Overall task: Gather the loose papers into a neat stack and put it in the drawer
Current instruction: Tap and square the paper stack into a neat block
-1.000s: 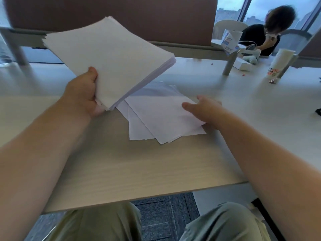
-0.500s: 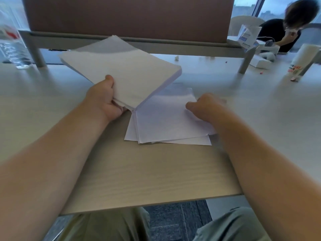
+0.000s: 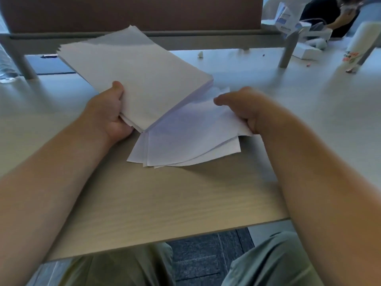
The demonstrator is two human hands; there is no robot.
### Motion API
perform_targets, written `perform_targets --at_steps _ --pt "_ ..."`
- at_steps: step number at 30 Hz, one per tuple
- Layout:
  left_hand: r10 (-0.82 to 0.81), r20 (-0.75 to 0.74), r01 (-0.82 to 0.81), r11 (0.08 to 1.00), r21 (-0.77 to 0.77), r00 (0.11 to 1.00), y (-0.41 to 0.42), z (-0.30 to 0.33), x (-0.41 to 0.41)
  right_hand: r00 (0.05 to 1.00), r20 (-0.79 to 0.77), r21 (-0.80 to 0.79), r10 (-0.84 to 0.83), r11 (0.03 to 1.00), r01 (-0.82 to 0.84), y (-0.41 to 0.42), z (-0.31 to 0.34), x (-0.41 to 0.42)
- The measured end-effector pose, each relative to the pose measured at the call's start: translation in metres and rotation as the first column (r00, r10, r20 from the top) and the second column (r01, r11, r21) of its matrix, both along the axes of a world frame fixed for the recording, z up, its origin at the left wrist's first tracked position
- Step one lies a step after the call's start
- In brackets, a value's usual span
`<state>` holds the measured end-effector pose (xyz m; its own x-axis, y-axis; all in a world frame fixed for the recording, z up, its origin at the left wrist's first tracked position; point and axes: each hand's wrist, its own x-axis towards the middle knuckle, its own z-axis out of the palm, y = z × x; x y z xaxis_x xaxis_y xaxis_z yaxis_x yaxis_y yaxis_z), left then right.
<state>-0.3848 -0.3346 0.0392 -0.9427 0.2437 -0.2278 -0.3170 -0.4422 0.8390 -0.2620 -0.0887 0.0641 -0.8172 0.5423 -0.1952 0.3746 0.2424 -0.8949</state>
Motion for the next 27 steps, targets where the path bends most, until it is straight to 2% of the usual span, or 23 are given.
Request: perform_targets --at_steps 3,5,8,10,13,16,19,22,25,27 --pt "0.006 -0.001 -0.006 1.0 0.013 1.0 0.001 -0.001 0.001 1.0 -0.025 -0.09 0.012 0.996 -0.014 0.005 -0.006 -0.005" --pt "0.004 -0.012 -0.004 1.0 0.006 1.0 0.002 0.0 0.004 0.999 0.011 -0.008 0.045 0.999 -0.045 0.004 -0.01 -0.002" --pt "0.003 -0.025 -0.003 1.0 -0.002 1.0 0.002 0.002 0.008 0.999 0.023 0.2 0.04 0.979 -0.044 0.007 -0.014 -0.004" --pt "0.008 -0.035 -0.008 1.0 0.002 0.999 -0.002 0.004 0.005 0.998 -0.062 0.19 -0.003 0.982 0.015 0.023 -0.021 -0.013" --pt "0.036 -0.034 -0.036 0.999 0.008 0.999 -0.01 0.005 -0.003 0.974 -0.2 -0.005 -0.107 0.994 0.108 0.056 -0.036 -0.029" --pt "0.109 0.002 -0.109 0.993 0.04 0.994 -0.02 0.005 -0.013 0.931 -0.243 -0.178 -0.273 0.956 0.234 0.048 -0.014 -0.008" --pt "0.173 0.009 -0.173 0.984 0.042 0.985 -0.028 0.006 -0.018 0.901 -0.236 -0.293 -0.363 0.911 0.29 0.054 -0.009 0.001" --pt "0.18 0.011 -0.18 0.983 0.031 0.984 -0.031 0.004 -0.021 0.872 -0.258 -0.424 -0.415 0.86 0.284 0.058 -0.01 0.002" --pt "0.142 0.001 -0.142 0.99 -0.001 0.99 -0.03 0.005 -0.015 0.897 -0.273 -0.456 -0.348 0.867 0.198 0.053 -0.012 0.0" --pt "0.084 -0.049 -0.087 0.993 -0.082 0.995 -0.024 0.009 -0.001 0.894 -0.294 -0.506 -0.338 0.848 0.155 0.051 -0.012 0.0"
